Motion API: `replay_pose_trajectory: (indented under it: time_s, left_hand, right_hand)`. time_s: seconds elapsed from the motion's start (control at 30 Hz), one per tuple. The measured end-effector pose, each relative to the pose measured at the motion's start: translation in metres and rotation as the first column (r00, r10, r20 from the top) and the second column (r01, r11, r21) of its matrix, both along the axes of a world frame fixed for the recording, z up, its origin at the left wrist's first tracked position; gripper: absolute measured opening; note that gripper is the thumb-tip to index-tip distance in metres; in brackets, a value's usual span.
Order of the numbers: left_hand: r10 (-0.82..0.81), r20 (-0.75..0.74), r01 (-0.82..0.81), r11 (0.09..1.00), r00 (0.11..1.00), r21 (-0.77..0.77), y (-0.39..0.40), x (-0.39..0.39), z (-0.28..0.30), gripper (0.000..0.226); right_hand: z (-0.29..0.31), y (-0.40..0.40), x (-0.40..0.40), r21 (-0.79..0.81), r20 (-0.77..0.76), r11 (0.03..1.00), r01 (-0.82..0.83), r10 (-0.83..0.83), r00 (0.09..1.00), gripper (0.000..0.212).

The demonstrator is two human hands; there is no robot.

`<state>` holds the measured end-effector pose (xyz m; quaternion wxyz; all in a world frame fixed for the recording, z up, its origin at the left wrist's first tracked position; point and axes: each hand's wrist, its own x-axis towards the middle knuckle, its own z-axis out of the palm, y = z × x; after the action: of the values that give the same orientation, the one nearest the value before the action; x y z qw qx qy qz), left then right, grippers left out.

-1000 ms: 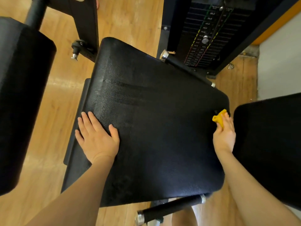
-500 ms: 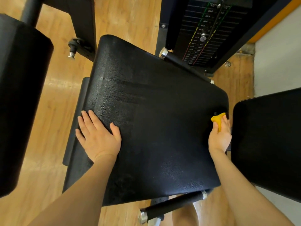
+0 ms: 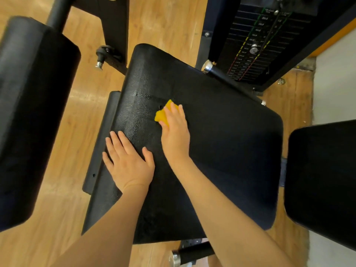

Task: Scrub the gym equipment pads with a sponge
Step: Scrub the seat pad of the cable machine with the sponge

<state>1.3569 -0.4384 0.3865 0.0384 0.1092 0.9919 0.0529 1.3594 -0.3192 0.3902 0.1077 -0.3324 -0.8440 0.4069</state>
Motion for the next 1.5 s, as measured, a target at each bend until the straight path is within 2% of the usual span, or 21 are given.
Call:
replay_pose_trajectory:
  time_s: [0.13, 0.23, 0.33, 0.4, 0.53, 0.6, 0.83, 1.17, 1.27, 1.33, 1.43, 1.5]
  left_hand:
    - [0.006, 0.026, -0.006, 1.0, 1.0, -0.018, 0.002, 0.0, 0.002, 0.077]
    - [0.016, 0.032, -0.015, 0.999, 0.999, -0.033, 0.002, 0.0, 0.003, 0.077]
    - [0.014, 0.063, -0.011, 0.998, 0.998, -0.057, 0.003, 0.0, 0.005, 0.077]
    - [0.024, 0.077, -0.019, 0.997, 0.997, -0.072, 0.003, -0.001, 0.004, 0.077]
    - [0.016, 0.084, -0.01, 0.997, 0.996, -0.074, 0.002, -0.002, 0.004, 0.077]
    - [0.023, 0.09, -0.017, 0.998, 0.996, -0.067, 0.001, -0.002, 0.004, 0.077]
    - [0.009, 0.094, -0.003, 0.998, 0.996, -0.067, 0.001, -0.003, 0.006, 0.076]
    - [-0.055, 0.204, 0.046, 0.998, 0.977, 0.047, -0.007, -0.003, 0.017, 0.075]
    - [-0.206, 0.202, 0.175, 0.971, 0.957, 0.162, -0.027, -0.006, 0.026, 0.074]
    - [-0.289, 0.231, 0.254, 0.952, 0.929, 0.172, -0.053, -0.004, 0.028, 0.071]
    - [-0.291, 0.242, 0.248, 0.95, 0.926, 0.19, -0.091, 0.007, 0.027, 0.064]
    - [-0.28, 0.245, 0.253, 0.958, 0.928, 0.136, -0.1, 0.016, 0.025, 0.065]
  right_hand:
    - [0.008, 0.014, -0.042, 0.056, -0.024, 0.944, -0.326, 0.328, 0.945, 0.041]
    - [0.015, 0.033, -0.079, 0.135, 0.055, 0.846, -0.516, 0.513, 0.856, 0.041]
    - [0.023, 0.037, -0.11, 0.237, 0.162, 0.751, -0.616, 0.594, 0.788, 0.039]
    - [0.026, 0.03, -0.115, 0.269, 0.177, 0.697, -0.665, 0.643, 0.746, 0.034]
    - [0.021, 0.002, -0.093, 0.294, 0.197, 0.474, -0.83, 0.82, 0.537, 0.031]
    - [0.016, -0.004, -0.084, 0.295, 0.175, 0.442, -0.847, 0.846, 0.503, 0.034]
    - [0.023, -0.001, -0.085, 0.204, 0.178, 0.478, -0.854, 0.84, 0.513, 0.036]
    - [0.034, -0.031, -0.064, 0.11, 0.153, 0.771, -0.627, 0.61, 0.777, 0.036]
    - [0.037, -0.043, -0.062, 0.078, 0.156, 0.821, -0.566, 0.551, 0.82, 0.039]
    - [0.04, -0.051, -0.056, 0.051, 0.145, 0.856, -0.514, 0.503, 0.852, 0.041]
    - [0.045, -0.073, -0.044, 0.037, 0.12, 0.903, -0.428, 0.422, 0.899, 0.041]
    - [0.041, -0.087, -0.036, 0.081, 0.076, 0.922, -0.379, 0.373, 0.925, 0.039]
